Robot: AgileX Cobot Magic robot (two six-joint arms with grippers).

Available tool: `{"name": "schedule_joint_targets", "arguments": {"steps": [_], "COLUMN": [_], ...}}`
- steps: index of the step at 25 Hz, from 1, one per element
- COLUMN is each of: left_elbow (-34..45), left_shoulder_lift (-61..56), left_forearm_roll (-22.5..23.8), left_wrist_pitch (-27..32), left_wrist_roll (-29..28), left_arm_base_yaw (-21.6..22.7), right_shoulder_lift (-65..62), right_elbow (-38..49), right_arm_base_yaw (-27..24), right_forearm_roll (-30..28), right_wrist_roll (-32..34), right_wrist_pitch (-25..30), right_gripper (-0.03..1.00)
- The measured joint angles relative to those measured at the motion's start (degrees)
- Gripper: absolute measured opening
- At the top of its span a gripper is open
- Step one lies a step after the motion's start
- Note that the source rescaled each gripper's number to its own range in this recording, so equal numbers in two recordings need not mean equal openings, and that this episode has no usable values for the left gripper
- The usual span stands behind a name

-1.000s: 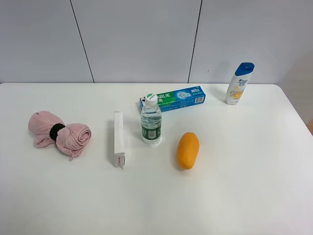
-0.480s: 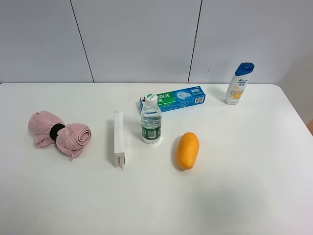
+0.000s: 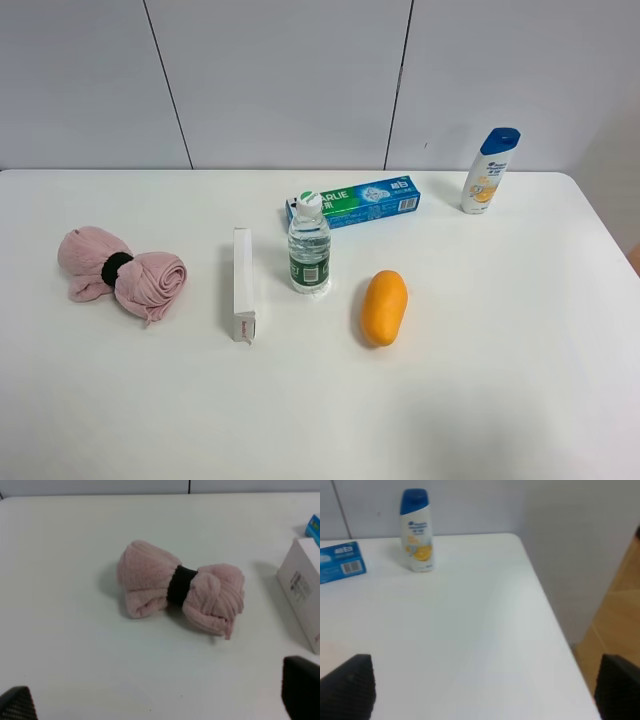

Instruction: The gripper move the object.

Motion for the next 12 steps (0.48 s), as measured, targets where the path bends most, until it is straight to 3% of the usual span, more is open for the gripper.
{"name": "schedule_joint_targets", "arguments": {"steps": [12], "left_elbow": [0.00], "left_shoulder_lift": [0.00], "left_forearm_roll": [0.00], "left_wrist_pitch": [0.00], "left_wrist_roll": [0.00], "left_arm_base_yaw": [0.00], "right_shoulder_lift": [0.00], "right_elbow": [7.79], "right_arm_base_yaw": [1.61], "right_forearm_roll": [2.61], "right_wrist_roll": [-2.01], "right_wrist_pitch": [-1.46], "right_gripper": [0.78]}}
